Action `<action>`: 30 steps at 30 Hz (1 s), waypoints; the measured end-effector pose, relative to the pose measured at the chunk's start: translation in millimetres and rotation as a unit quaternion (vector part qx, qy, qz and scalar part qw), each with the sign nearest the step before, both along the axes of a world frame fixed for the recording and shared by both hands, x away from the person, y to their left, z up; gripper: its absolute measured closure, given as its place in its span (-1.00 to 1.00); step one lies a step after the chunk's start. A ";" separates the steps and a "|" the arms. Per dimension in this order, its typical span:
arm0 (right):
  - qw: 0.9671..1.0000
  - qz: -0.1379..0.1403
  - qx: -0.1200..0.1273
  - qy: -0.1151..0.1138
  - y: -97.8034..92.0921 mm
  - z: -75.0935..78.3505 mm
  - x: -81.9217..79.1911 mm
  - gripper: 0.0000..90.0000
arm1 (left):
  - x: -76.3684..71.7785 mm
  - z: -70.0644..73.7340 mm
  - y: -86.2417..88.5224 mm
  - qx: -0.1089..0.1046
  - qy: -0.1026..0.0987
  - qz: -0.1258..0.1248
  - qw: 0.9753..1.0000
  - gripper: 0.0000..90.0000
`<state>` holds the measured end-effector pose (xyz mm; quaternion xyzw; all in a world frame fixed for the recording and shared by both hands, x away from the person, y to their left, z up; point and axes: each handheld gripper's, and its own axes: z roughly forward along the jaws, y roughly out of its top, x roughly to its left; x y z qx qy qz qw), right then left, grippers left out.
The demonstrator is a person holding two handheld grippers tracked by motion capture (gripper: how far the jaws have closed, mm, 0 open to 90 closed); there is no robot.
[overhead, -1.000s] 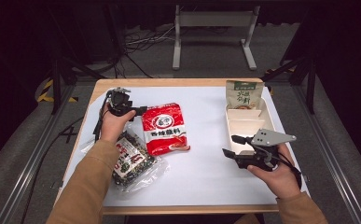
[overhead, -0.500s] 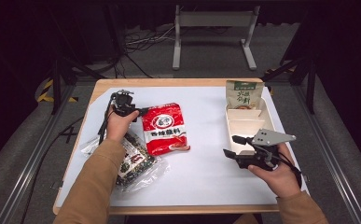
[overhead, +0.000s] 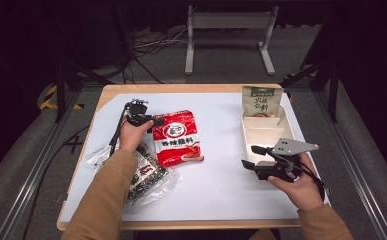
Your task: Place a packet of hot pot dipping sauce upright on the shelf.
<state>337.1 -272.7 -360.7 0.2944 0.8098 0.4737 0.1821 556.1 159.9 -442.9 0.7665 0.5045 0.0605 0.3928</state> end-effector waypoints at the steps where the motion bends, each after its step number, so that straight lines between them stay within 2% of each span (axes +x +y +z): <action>1: 1.000 0.000 0.000 0.000 -0.2 -0.2 0.0 -0.13 | 0.1 -0.2 -0.4 -0.002 0.000 0.000 1.000 -0.31; 4: 1.000 0.001 0.000 0.000 -0.3 -0.7 0.0 -0.15 | 0.7 -0.6 -2.3 0.004 0.005 -0.001 1.000 -0.29; 6: 1.000 -0.001 -0.001 0.001 -1.2 -1.5 0.7 -0.15 | 1.3 0.9 -5.3 0.022 0.005 -0.016 1.000 -0.28; 10: 1.000 -0.005 -0.003 0.003 -3.0 -3.6 2.2 -0.15 | 0.8 2.1 -11.4 0.047 -0.002 -0.035 0.998 -0.06; 14: 1.000 -0.004 -0.003 0.003 -3.1 -3.7 2.3 -0.16 | 0.4 2.2 -10.7 0.059 -0.009 -0.037 0.998 0.25; 20: 1.000 -0.005 -0.004 0.001 -4.4 -3.2 1.5 -0.16 | -1.1 5.2 -2.3 0.061 0.003 -0.044 0.997 0.72; 23: 1.000 -0.005 -0.003 0.001 -4.9 -3.0 1.4 -0.16 | -2.9 8.9 -0.3 0.061 0.002 -0.048 0.997 0.79; 26: 1.000 -0.004 -0.003 0.001 -4.5 -2.7 1.6 -0.16 | -6.3 14.5 1.3 0.054 -0.004 -0.050 0.997 0.96; 30: 1.000 -0.003 -0.003 0.000 -3.6 -2.2 1.8 -0.15 | -11.0 22.1 0.9 0.063 -0.016 -0.057 0.996 0.98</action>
